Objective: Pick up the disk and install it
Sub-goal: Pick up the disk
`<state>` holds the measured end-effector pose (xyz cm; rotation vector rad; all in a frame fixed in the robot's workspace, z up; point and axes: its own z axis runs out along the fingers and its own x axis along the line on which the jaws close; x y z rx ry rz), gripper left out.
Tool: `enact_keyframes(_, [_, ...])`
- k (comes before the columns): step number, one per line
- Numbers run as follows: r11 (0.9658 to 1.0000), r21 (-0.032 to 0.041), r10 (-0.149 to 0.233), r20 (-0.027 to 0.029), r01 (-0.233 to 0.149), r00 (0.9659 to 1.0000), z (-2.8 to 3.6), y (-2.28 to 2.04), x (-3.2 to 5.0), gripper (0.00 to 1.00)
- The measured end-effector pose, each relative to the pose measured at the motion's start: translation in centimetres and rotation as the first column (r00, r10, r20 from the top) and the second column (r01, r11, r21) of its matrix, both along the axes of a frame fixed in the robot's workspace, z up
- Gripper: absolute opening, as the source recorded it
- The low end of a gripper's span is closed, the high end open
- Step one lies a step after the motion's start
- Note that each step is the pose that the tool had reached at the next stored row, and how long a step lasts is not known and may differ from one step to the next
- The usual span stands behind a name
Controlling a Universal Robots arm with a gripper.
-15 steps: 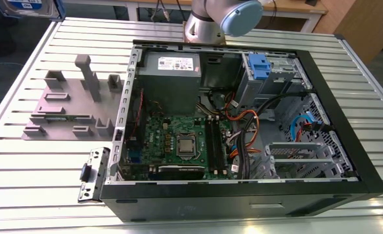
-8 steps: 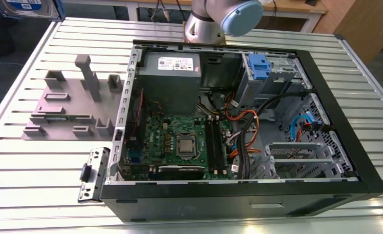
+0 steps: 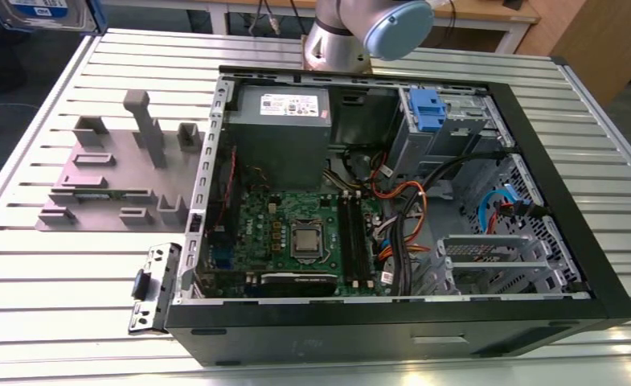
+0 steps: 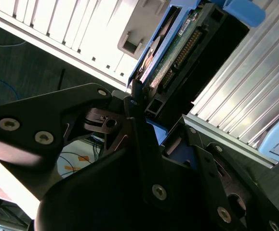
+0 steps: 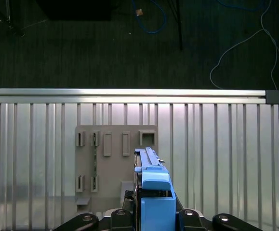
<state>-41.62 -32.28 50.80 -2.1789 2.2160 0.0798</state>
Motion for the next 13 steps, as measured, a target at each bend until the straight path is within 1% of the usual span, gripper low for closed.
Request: enact_keyframes(13, [1.0000,0.0000,0.000,0.0000,0.000,1.0000,-0.01,-0.42,0.00,0.36])
